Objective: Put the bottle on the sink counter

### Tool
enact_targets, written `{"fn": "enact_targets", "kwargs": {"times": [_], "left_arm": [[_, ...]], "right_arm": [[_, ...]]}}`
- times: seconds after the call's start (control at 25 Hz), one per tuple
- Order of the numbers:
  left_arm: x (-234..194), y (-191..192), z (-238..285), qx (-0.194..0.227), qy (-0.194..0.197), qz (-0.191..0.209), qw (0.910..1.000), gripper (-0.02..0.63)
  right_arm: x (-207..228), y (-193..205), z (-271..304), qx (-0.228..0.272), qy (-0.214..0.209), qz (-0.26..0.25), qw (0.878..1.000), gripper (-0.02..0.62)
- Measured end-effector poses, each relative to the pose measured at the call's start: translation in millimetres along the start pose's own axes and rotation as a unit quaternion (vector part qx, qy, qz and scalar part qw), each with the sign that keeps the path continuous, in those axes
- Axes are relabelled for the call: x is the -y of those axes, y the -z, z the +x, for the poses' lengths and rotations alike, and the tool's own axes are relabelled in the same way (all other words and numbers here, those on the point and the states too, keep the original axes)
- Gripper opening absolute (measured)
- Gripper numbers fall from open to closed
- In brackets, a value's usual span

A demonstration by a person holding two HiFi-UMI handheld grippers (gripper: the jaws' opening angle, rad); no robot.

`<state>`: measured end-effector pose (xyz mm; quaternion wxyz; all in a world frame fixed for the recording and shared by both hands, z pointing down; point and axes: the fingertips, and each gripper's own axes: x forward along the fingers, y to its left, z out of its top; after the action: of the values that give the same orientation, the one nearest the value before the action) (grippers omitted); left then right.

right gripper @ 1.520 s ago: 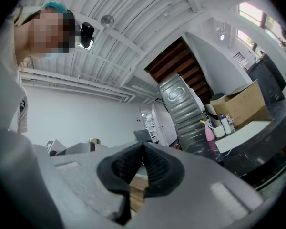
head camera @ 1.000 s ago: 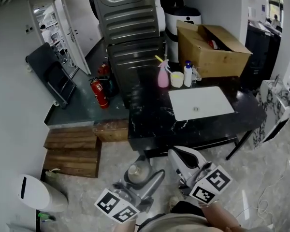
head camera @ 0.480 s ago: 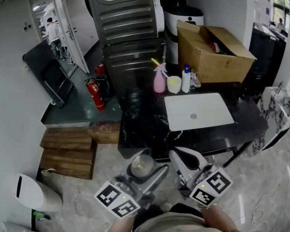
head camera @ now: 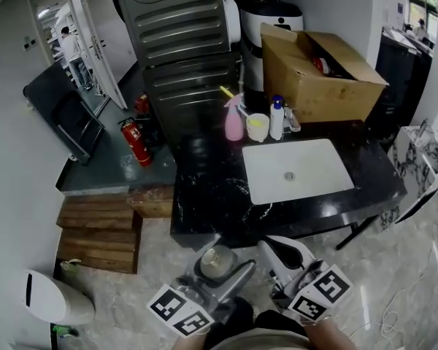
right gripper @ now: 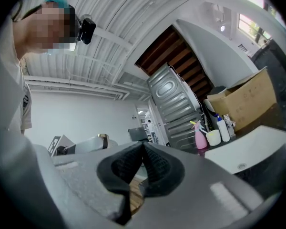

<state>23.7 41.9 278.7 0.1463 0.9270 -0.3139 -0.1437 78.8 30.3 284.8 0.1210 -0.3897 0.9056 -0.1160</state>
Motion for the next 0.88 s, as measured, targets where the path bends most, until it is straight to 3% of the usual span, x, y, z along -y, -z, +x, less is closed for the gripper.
{"fn": "enact_targets", "kwargs": {"times": [0.32,0.56,0.88], "left_arm": [[-45,-8,28,-0.001,0.007,-0.001,1.0000,0.350],[-104,-24,58,-0.011,0.006,-0.001,0.9999,0.350],[-182,-43,96,-0.016,-0.018,-0.011,0.9997,0.350]], "right_arm": [[25,1,44,-0.001,0.000,-0.005,1.000,0.003],[58,-3,96,-0.001,0.015,-0.009,1.000,0.003],[86,0,169,-0.015,-0.001,-0.009,1.000,0.003]]}}
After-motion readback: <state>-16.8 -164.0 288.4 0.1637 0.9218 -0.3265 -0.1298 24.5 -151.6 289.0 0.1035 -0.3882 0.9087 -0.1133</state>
